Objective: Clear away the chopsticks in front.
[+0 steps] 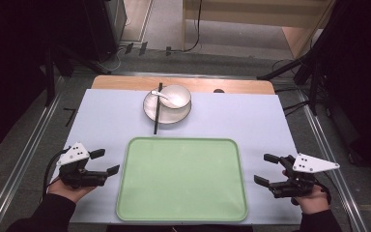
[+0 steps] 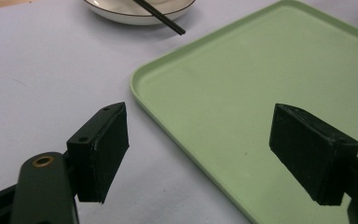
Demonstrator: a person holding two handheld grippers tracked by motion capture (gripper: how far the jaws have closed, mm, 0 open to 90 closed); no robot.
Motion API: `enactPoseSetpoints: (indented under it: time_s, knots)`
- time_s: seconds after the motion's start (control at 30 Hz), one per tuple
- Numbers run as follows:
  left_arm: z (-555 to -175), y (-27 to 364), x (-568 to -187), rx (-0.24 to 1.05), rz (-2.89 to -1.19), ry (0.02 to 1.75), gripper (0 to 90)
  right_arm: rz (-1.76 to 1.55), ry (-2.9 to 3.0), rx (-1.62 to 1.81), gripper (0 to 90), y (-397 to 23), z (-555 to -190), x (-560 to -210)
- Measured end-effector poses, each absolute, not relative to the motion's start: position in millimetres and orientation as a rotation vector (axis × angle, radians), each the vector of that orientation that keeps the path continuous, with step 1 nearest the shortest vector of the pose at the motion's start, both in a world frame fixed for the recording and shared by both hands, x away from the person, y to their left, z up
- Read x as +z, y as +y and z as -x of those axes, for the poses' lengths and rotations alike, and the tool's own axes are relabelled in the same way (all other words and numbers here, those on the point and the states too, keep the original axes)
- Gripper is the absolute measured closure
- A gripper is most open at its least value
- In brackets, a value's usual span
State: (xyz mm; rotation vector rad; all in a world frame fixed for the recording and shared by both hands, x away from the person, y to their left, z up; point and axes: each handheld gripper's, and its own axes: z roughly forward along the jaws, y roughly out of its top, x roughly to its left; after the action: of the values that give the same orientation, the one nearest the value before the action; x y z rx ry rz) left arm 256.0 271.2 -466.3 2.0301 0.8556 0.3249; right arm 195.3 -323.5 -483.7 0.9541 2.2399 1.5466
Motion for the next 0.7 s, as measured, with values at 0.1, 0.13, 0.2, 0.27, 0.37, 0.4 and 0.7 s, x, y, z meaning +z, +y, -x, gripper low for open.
enactPoseSetpoints:
  time_s: [0.1,0.13,0.2,0.27,0.37,0.4,0.7]
  knots:
    - [-256.0,272.0,-466.4,0.320,-2.028,0.862,21.2,-0.952,2.245,1.549,15.7,-323.4,-195.6,-483.9]
    - [-256.0,272.0,-466.4,0.320,-2.028,0.862,21.2,-0.955,2.245,1.550,15.7,-323.3,-195.8,-484.1]
    - [-257.4,273.2,-466.4,0.287,-2.023,0.904,21.8,-0.956,2.246,1.546,15.7,-323.3,-195.7,-484.3]
    - [-259.7,274.4,-465.2,0.215,-2.011,0.953,23.7,-0.952,2.244,1.545,15.7,-323.6,-195.5,-483.8]
    - [-259.4,275.1,-463.6,0.204,-1.987,0.929,23.8,-0.958,2.244,1.542,15.7,-323.3,-195.8,-484.0]
    - [-258.5,274.5,-462.5,0.230,-1.987,0.908,23.8,-0.958,2.244,1.541,15.7,-323.3,-195.9,-484.3]
    - [-258.0,276.2,-465.4,0.247,-2.006,0.872,23.7,-0.962,2.248,1.529,15.7,-323.6,-195.5,-484.3]
